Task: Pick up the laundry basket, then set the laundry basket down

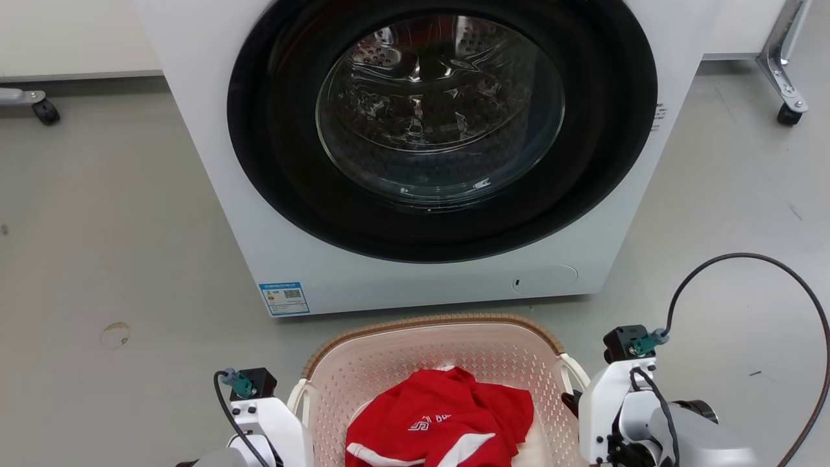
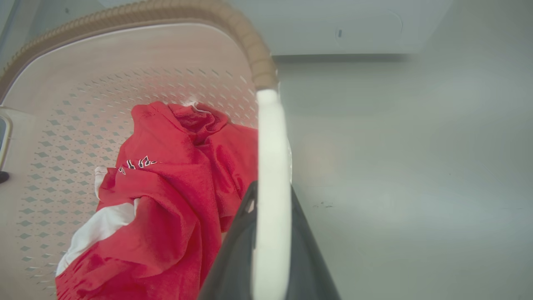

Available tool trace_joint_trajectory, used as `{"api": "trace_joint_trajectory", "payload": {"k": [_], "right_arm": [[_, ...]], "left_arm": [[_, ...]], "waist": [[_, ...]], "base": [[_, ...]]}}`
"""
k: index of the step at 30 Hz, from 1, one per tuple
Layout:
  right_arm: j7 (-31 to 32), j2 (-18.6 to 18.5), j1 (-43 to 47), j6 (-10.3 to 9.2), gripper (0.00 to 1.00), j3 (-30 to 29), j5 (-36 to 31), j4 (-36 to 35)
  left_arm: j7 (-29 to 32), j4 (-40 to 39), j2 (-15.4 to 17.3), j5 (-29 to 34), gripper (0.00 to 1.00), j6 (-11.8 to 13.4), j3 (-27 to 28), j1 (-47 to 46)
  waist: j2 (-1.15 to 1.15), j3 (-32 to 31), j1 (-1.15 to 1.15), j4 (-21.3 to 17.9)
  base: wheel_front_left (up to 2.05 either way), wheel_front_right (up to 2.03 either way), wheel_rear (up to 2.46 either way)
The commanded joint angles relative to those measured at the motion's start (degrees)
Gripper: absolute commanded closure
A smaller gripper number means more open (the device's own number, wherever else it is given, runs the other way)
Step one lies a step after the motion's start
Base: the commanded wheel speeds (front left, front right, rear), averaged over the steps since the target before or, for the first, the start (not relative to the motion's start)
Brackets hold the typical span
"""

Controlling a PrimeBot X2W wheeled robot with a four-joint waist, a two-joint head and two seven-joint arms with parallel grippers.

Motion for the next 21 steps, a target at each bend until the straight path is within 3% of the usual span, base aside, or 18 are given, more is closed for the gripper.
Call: {"api": "trace_joint_trajectory", "payload": {"k": [1,21], "right_arm": [[-0.82,-6.45,-0.64,0.2,1.0,-0.09,-0.43,2.8],[-0.24,-6.45,-0.2,0.2,1.0,-0.04,-2.54,2.6]], "left_arm": [[-0.78,1.5,9.29,0.46,1.0,3.03,1.61,-0.61],[-0.99,1.5,8.82,-0.75,1.0,3.57,1.3,0.9]], "waist": [[0.0,-0.12,0.0,0.07],[0.0,-0.52,0.0,-0.91]], "base": [[0.0,0.0,0.0],[0.0,0.0,0.0]]}}
